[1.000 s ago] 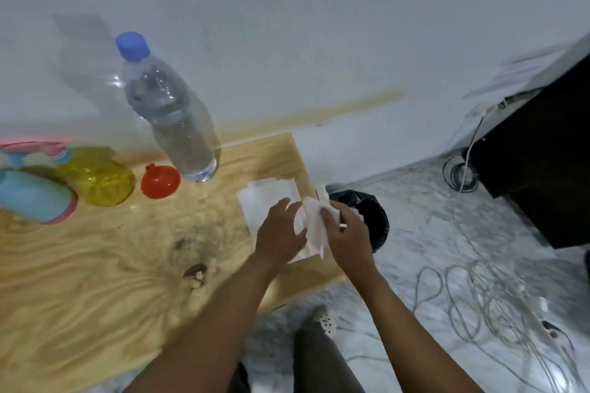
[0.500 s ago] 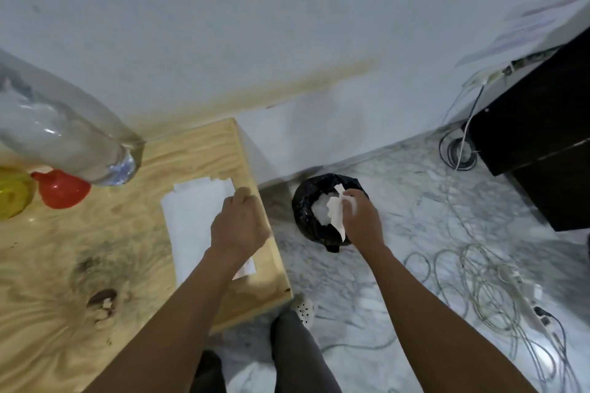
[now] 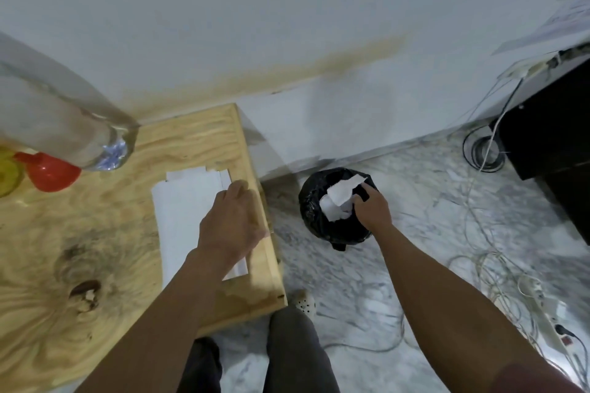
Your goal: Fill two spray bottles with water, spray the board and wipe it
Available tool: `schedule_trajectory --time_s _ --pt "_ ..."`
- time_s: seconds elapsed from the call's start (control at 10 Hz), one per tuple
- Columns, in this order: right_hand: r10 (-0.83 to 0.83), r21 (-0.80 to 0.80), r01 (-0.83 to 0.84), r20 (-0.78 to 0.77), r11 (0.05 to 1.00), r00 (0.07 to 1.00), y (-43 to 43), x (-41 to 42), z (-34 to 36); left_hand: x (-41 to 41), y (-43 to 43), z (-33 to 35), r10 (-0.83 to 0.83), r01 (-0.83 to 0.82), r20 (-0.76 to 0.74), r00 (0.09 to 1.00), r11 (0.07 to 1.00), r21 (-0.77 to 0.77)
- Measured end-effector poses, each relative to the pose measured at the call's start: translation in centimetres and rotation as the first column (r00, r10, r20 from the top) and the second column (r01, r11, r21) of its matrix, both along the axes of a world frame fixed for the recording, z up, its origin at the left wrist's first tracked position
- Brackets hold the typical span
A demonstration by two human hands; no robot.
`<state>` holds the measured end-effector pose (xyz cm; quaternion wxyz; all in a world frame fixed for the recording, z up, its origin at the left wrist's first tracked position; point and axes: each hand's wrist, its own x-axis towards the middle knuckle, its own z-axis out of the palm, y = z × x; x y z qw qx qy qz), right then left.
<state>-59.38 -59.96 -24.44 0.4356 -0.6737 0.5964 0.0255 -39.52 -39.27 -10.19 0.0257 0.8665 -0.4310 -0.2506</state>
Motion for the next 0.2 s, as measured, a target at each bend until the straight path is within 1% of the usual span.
schedule_trajectory --time_s 0.1,0.2 --pt "-0.05 -0.007 0.051 0.133 0.999 0.99 1.6 0.5 1.4 0.0 -0.2 0.2 0.005 -0.005 -0.012 1.0 1.0 0.014" --pt "-0.1 -0.006 0.104 0.201 0.995 0.974 3.0 1.2 3.2 0.0 -0.3 0.3 -0.035 0.034 0.007 0.999 0.999 0.03"
